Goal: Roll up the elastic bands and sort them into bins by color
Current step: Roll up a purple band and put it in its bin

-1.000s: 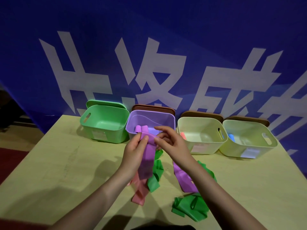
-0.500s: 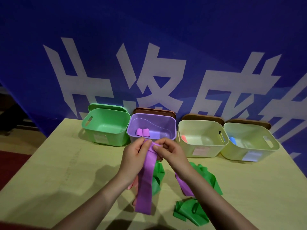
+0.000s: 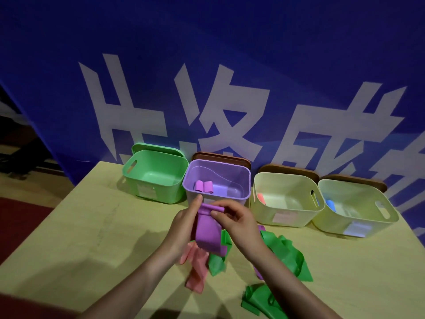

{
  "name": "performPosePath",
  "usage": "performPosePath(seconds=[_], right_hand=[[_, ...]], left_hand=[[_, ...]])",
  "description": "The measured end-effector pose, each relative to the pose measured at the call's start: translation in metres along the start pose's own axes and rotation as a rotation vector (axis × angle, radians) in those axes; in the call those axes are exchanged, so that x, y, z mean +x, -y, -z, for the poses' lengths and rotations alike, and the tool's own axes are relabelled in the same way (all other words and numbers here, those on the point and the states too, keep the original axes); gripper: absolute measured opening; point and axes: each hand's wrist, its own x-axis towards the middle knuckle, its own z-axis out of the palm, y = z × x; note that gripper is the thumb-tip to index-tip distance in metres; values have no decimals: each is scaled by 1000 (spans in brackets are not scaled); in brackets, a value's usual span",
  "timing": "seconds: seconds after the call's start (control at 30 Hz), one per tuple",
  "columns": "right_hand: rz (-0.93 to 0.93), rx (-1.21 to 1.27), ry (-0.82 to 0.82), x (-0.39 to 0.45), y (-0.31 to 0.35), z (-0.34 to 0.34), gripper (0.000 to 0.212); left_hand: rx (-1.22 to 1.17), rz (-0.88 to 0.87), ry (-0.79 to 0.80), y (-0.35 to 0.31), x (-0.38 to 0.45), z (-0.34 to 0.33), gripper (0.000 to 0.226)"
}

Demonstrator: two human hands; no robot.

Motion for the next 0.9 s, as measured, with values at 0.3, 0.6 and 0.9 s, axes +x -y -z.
performPosePath(seconds=[0.3, 0.6, 0.9], right_hand=[[265, -274, 107, 3, -1, 1, 26], [-78, -9, 100, 1, 3, 5, 20], [-129, -55, 46, -1, -2, 8, 17]], left_hand=[[-229, -30, 136, 1, -8, 12, 28], [-103, -119, 71, 8, -10, 9, 11], [137, -352, -21, 15, -6, 0, 12]])
